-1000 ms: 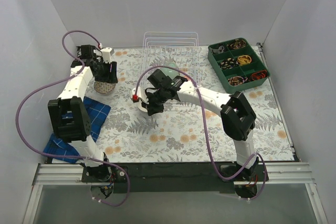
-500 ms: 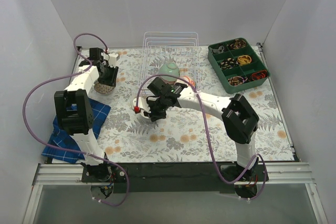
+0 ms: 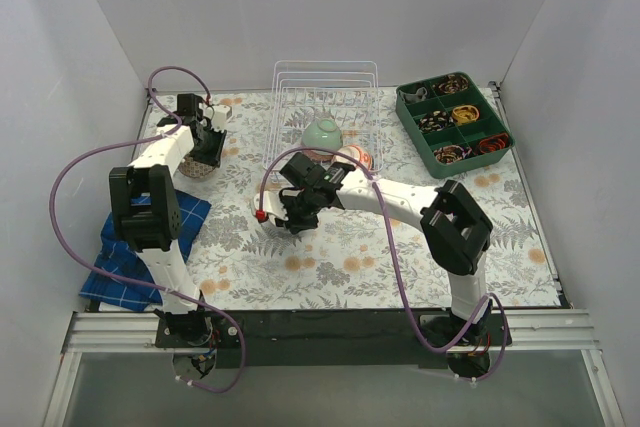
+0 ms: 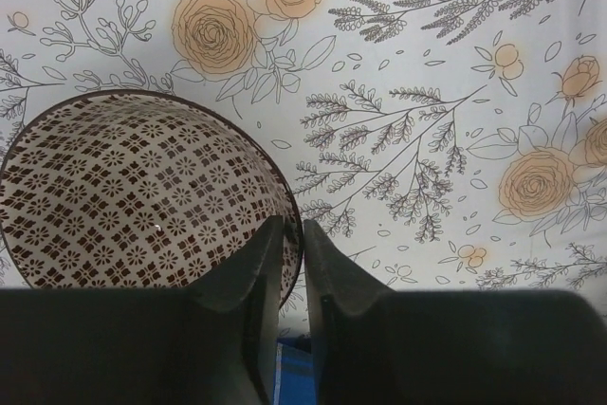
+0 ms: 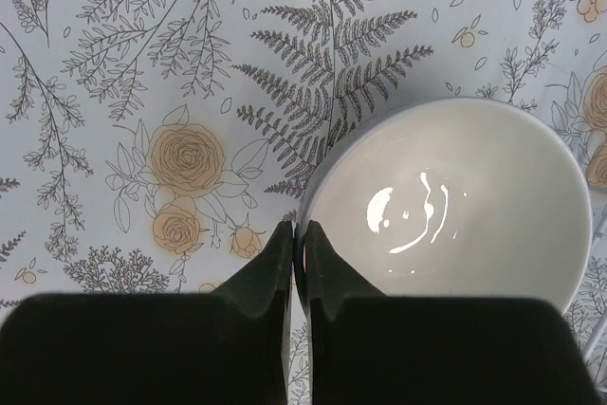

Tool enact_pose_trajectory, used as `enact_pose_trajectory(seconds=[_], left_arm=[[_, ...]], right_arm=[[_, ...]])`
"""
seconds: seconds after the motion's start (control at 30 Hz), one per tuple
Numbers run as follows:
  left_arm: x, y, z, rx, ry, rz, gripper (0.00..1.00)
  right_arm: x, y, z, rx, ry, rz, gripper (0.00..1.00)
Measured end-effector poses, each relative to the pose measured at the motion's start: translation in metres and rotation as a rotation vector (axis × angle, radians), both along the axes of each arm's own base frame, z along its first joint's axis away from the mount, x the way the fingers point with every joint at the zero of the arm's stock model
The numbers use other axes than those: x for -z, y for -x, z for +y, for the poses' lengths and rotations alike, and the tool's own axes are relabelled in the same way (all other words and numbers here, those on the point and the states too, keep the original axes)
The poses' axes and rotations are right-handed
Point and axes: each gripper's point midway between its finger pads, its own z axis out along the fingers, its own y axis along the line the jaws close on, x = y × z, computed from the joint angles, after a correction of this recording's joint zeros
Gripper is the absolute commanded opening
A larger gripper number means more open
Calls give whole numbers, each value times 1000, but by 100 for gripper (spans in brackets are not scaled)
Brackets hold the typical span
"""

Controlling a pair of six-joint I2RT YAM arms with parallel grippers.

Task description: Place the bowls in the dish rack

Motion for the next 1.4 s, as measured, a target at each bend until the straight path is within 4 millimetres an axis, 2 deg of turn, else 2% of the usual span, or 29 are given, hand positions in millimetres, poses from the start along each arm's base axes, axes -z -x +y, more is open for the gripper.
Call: enact_pose_trajectory(seconds=[0.2,0.27,0.37,0.57,0.73,0.8,0.87,1.03,1.2,1.4], left_arm=[[0,-1,-1,3,-5,-5,2],[0,-1,-1,3,-5,-5,1],[-1,-1,-1,3,-5,-5,0],[-1,-1,-1,4,-4,-5,0],[-3,0,-1,2,-9,-9,0],[-4,1,0,0,-15,-14,11],[-3,5,2,-3,-27,-9,15],[6,12,-5,14,-64,16,11],[5,10,-6,16,-102,6,0],[1,9,-4,8,-139,2,0]], right_arm=[[5,0,-5,-5,16,-13,20],[5,-1,-5,-6,16,-17,27],[3,-1,-3,-6,10,-25,34],[-3,-3,-2,7,-2,-40,39],[-25,-2,-2,38,-39,-43,42],[-36,-1,-2,50,-61,-47,43],[-48,0,-3,63,-84,-51,43],[-66,0,-4,88,-116,-57,44],[-73,-4,-6,119,-123,-63,44],[-89,-19,-16,174,-141,-107,43]])
